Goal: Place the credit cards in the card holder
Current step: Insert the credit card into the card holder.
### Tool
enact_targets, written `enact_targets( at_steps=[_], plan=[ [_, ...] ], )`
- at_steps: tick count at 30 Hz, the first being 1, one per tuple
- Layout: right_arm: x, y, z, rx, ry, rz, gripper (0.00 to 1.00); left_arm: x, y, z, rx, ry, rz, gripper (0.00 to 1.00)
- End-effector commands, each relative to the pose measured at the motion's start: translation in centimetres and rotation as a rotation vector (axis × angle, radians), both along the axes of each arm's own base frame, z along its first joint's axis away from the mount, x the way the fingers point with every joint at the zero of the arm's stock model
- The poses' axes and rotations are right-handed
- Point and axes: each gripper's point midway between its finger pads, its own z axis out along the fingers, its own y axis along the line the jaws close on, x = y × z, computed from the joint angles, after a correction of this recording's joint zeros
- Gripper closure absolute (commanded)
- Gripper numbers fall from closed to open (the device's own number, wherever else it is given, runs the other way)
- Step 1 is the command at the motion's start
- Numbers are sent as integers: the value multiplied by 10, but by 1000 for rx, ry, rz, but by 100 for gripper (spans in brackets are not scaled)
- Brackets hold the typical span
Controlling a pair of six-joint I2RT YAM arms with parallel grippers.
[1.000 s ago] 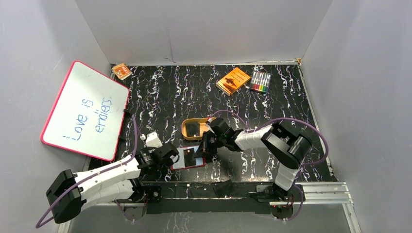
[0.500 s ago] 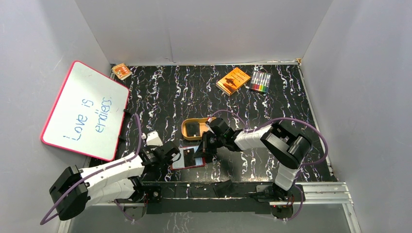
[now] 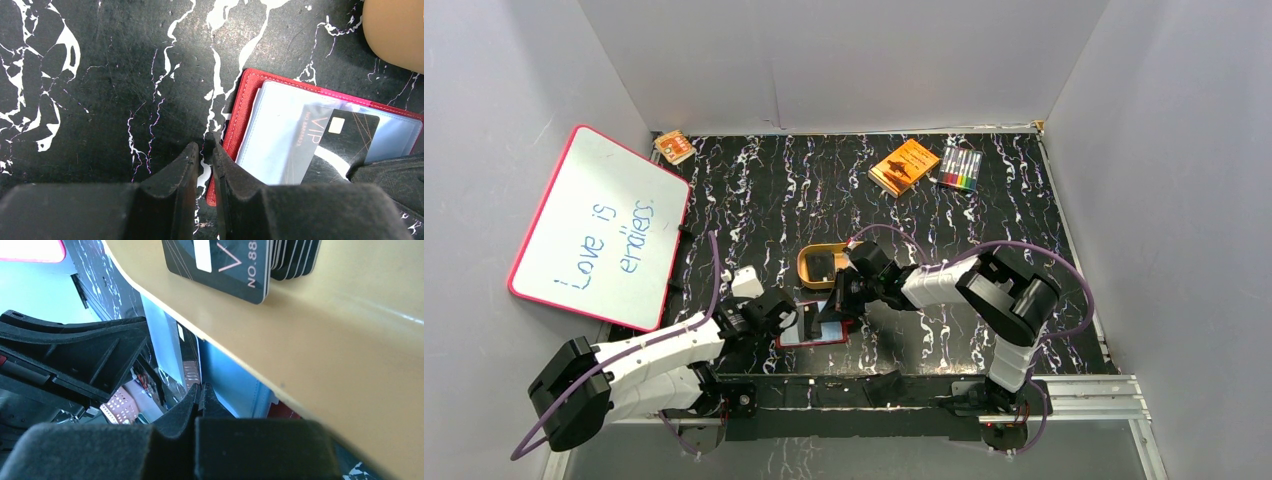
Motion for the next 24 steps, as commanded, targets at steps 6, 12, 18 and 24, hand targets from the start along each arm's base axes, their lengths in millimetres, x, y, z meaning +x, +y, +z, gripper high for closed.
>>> enact_targets(
  at_steps=[6,12,18,24],
  plan=[
    [3,25,4,29,-16,-2,100,-11,-7,-12,-33,66,-31,85],
    [-4,36,9,44,-28,26,100,-12,-8,-13,-41,71,-32,85],
    [-9,35,16,68,-55,39,82,-13,-8,-12,-56,62,-27,85],
    [-9,33,27,67,-86,45,57,-13,-7,-11,-58,57,-23,86]
  ],
)
